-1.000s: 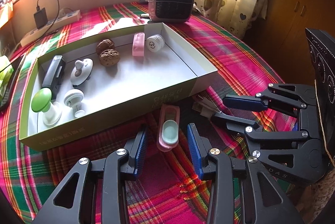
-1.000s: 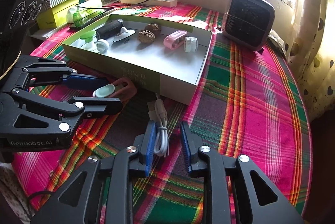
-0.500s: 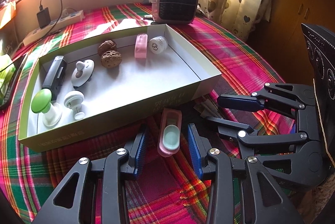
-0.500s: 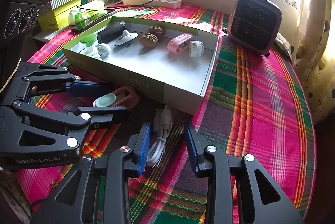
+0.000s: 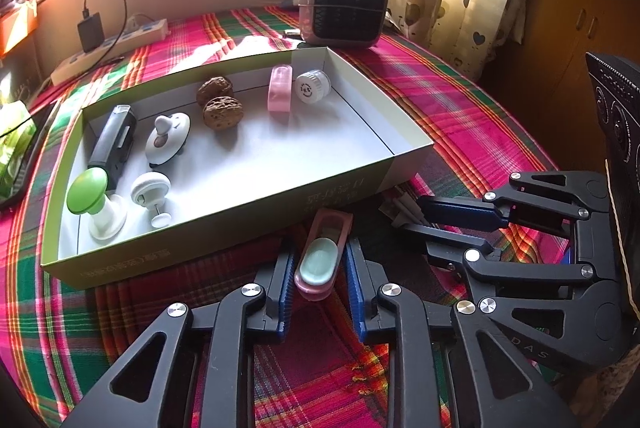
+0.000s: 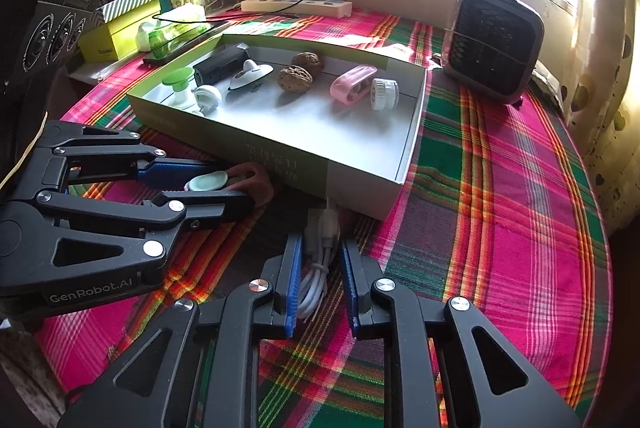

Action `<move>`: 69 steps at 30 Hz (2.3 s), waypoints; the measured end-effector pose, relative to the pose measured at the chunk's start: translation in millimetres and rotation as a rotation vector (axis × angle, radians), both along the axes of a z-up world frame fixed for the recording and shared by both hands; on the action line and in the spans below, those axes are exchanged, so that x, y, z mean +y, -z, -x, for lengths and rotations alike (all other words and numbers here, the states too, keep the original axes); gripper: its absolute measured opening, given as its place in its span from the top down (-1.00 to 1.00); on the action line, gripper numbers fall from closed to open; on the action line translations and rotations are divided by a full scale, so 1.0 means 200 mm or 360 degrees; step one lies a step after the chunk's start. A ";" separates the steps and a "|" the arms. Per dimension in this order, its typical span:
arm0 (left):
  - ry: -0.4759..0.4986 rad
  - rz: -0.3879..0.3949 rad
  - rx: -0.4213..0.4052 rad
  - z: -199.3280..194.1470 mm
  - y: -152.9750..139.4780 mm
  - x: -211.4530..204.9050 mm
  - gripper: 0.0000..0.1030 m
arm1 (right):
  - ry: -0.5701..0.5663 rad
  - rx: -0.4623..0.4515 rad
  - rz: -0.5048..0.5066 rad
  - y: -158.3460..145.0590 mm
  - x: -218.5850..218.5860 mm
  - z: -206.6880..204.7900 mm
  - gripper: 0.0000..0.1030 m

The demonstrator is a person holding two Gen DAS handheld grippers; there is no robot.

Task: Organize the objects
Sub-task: 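Lift the pink case and white cable and carry both over the box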

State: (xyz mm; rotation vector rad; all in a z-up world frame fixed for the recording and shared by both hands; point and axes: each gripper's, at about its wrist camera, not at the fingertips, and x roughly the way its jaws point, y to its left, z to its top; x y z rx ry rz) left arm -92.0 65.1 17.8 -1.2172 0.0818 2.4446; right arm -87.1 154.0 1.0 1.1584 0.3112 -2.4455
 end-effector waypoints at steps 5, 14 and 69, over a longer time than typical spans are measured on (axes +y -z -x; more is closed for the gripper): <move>0.0004 -0.0001 0.0000 0.00 0.00 0.00 0.65 | 0.0014 -0.0001 0.0006 0.00 0.00 0.00 0.63; 0.0012 -0.0009 0.0012 -0.02 -0.02 -0.01 0.70 | 0.0025 -0.0003 0.0018 0.00 0.00 -0.02 0.63; -0.0174 -0.0072 0.0058 0.25 -0.16 -0.21 0.70 | 0.0076 0.0052 0.0119 -0.19 -0.13 0.30 0.63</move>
